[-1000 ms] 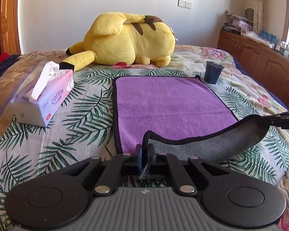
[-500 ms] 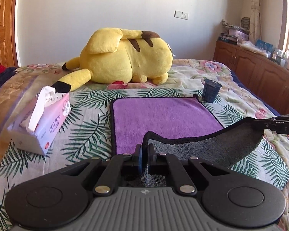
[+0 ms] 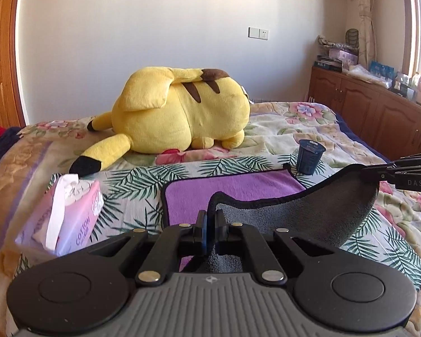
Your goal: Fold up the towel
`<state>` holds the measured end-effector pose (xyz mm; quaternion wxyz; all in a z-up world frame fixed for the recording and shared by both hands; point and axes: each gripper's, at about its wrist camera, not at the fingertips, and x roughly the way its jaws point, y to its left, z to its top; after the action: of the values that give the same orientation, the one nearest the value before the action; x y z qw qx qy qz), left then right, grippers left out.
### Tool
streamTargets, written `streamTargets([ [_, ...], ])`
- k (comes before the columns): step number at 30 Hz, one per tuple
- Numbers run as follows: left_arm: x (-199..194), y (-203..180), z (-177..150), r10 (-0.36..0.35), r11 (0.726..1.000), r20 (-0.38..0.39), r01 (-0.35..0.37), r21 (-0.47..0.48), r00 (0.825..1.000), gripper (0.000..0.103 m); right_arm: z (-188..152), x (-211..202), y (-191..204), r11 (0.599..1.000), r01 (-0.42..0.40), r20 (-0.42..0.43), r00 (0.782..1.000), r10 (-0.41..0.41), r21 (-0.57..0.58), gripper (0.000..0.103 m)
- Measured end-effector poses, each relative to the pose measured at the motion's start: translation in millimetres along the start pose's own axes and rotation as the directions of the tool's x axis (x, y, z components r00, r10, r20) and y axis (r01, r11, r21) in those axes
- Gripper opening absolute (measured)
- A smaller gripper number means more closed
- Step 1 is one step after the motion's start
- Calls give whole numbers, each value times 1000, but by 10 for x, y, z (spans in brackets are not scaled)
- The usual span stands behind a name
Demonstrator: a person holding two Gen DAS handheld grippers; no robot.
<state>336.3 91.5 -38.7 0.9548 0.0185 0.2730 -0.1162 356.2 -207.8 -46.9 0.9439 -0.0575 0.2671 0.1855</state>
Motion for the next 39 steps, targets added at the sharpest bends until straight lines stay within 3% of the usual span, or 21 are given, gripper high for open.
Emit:
streamTargets([
  [15,323,135,371,29,999,20,-29,23,999,0,276,285,-67,999,36,36,999,-35,-25,4],
  [39,1070,356,573,82,996,32,-83,30,996,0,436,937,-219,993,107,77,992,-104,-38,4],
])
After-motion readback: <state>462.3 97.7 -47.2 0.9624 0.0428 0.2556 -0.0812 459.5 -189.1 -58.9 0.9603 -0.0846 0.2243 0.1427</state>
